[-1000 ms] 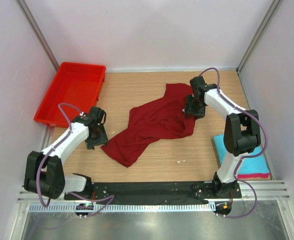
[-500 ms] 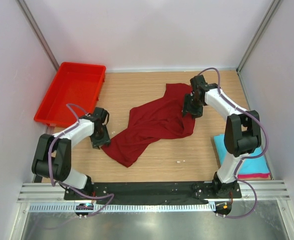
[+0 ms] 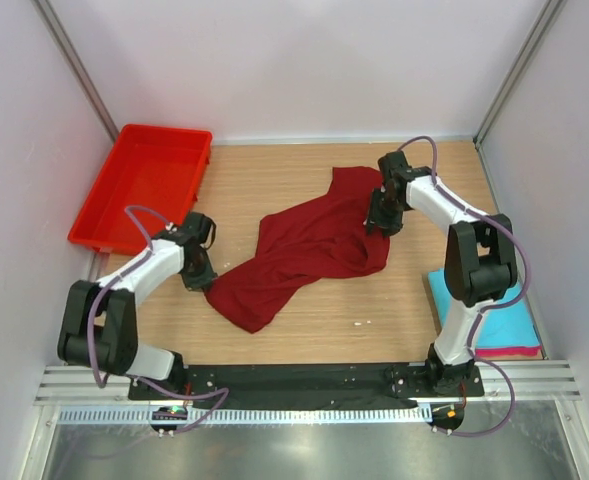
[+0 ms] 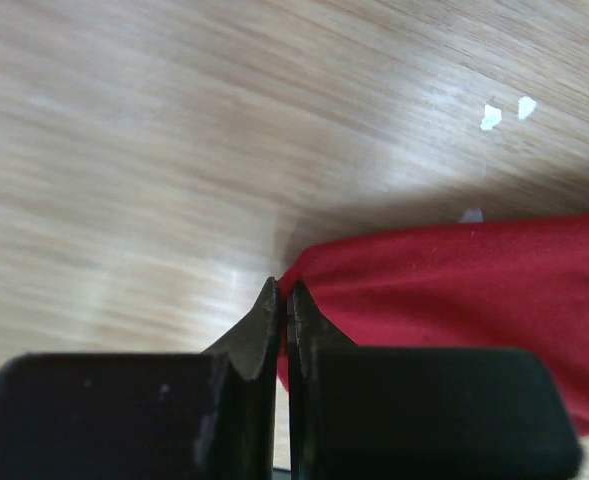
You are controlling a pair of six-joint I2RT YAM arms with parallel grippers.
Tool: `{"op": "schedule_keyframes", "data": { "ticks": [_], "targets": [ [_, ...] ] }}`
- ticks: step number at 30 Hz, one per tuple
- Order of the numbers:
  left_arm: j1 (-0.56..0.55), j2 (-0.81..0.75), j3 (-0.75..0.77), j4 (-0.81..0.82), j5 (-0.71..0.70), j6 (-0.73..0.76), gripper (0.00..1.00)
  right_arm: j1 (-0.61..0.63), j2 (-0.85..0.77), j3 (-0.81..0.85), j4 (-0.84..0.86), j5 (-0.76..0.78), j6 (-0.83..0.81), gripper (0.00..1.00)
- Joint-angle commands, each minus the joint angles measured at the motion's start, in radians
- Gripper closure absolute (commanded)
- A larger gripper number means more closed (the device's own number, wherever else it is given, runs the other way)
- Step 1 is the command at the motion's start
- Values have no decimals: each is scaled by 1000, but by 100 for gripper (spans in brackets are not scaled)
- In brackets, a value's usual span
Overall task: Fold and stack the t-shirts
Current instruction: Flatten the tshirt out
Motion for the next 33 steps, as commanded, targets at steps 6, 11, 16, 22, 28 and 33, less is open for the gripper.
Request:
{"op": "schedule_keyframes", "data": {
  "ticks": [6,11,16,22,28,33],
  "targets": [
    [7,-340,233,-171,-214,-35,100,-37,16,4,67,49,21,99],
    [9,-435,445,-200,-339,27,100,-38,-114,88,93,-51,-18,99],
    [9,-584,559,-142,-279,45,100,-37,-332,46,151,-112,-10,99],
    [9,-753,352,-323,-190,-229,100,-31,-631,-485,41,-166,143,97],
    [9,-892,169,-384,-118,-314,100,-23,-909,-834,-28,-235,194,52],
    [9,-822,160,-394,-58,-276,100,-22,-826,-722,24,-238,177,26]
  ]
}}
